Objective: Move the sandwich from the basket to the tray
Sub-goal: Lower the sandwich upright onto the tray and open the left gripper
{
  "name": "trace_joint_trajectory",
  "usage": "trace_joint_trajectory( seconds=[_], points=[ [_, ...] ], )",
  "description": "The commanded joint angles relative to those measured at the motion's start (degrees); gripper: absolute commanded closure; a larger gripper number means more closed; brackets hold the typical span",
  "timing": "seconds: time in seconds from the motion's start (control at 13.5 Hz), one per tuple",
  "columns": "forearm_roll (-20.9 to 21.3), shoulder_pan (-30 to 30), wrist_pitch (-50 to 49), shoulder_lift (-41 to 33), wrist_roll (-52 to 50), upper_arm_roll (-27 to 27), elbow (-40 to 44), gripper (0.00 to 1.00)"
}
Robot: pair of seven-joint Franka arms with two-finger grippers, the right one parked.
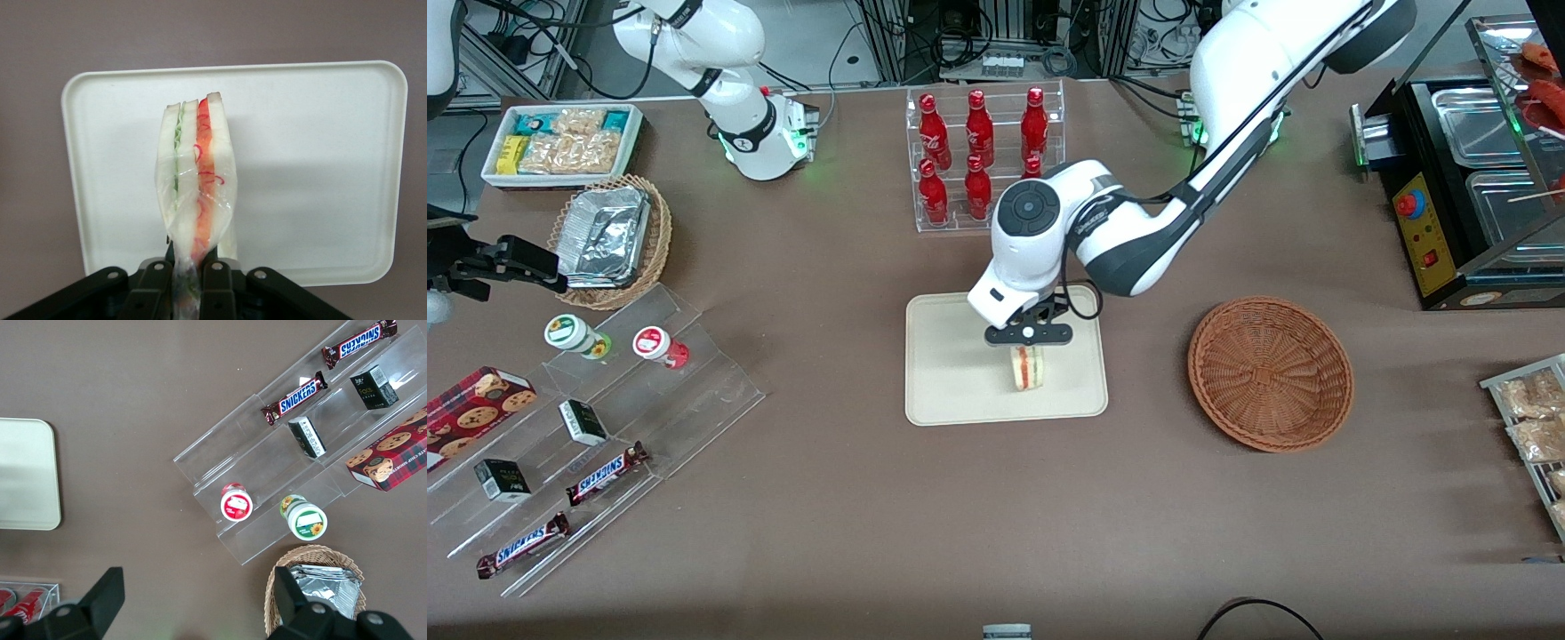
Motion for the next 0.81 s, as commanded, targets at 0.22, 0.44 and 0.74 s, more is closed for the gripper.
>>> trace_joint_trajectory(
  seconds=[0.22,0.44,0.74],
  points=[
    [4.23,-3.88,3.11,5.34,-0.82,0.88,3.27,1.0],
    [4.5,-6.69,3.37,6.57,-0.9,3.51,3.28,1.0],
    [4.5,-7.41,4.34,7.98,-0.82,4.49,3.19,1.0]
  ],
)
